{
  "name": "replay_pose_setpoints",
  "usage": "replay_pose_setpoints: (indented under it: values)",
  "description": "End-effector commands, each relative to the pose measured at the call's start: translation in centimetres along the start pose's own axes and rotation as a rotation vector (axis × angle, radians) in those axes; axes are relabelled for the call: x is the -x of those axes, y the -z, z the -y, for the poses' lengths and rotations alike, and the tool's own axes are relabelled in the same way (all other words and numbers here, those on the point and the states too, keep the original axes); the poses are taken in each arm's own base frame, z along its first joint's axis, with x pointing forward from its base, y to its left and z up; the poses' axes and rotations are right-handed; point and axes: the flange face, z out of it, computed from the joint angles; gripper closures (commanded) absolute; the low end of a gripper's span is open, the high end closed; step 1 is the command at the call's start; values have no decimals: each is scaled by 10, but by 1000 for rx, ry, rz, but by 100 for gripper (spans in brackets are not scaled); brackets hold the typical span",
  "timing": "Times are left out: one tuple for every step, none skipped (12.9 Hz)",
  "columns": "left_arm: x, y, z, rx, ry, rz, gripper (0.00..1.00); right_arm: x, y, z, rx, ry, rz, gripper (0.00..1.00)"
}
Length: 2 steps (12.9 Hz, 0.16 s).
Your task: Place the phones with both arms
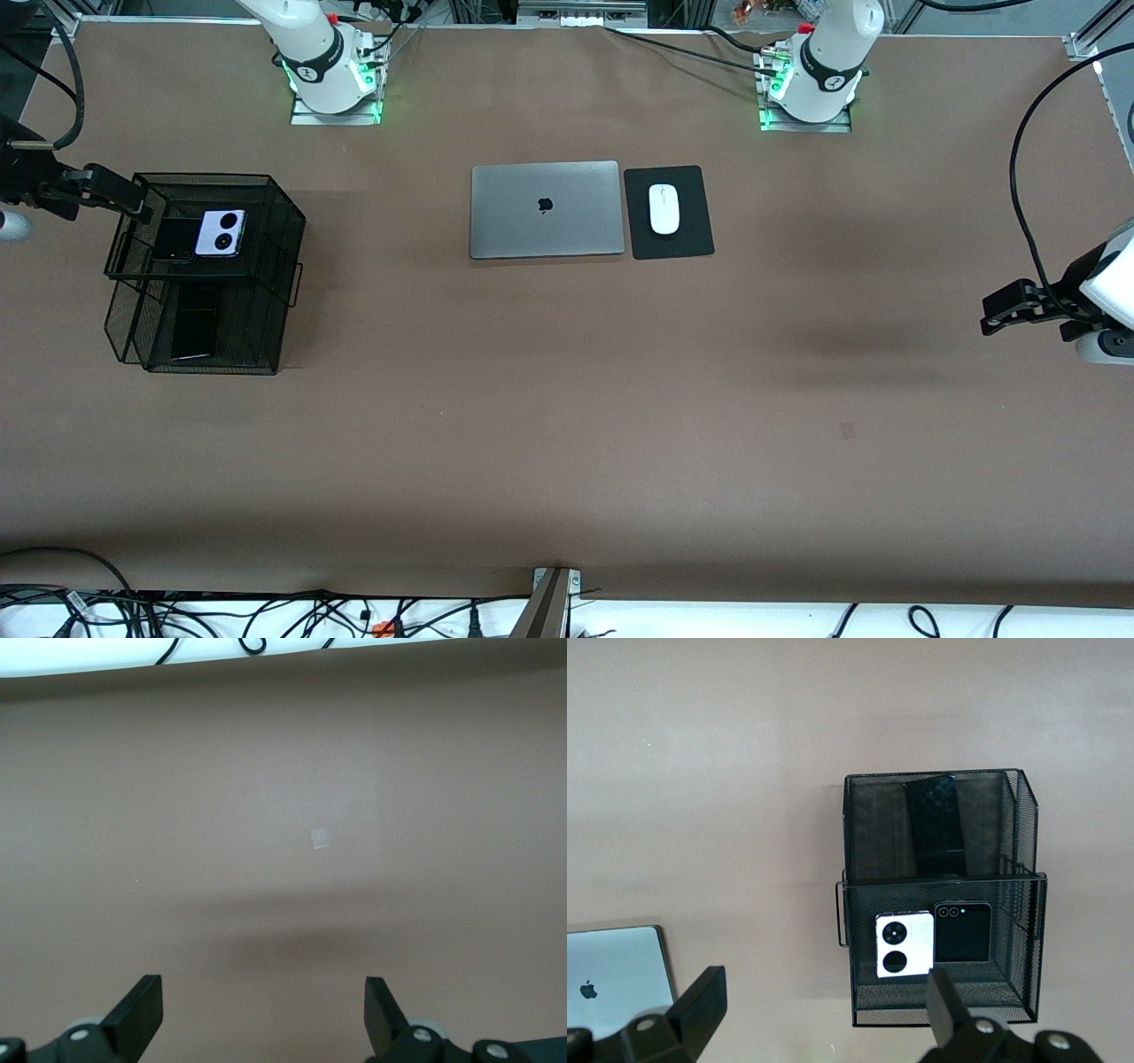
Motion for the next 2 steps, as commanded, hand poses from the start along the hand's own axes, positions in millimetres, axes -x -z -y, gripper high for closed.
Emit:
replay_pose_setpoints:
  values:
    - [6, 7, 3, -11, -17, 4, 0, 7, 0, -1, -16, -23, 5, 0]
    - [7, 7, 3, -10, -17, 5, 0, 6, -2, -3, -16, -25, 11, 0]
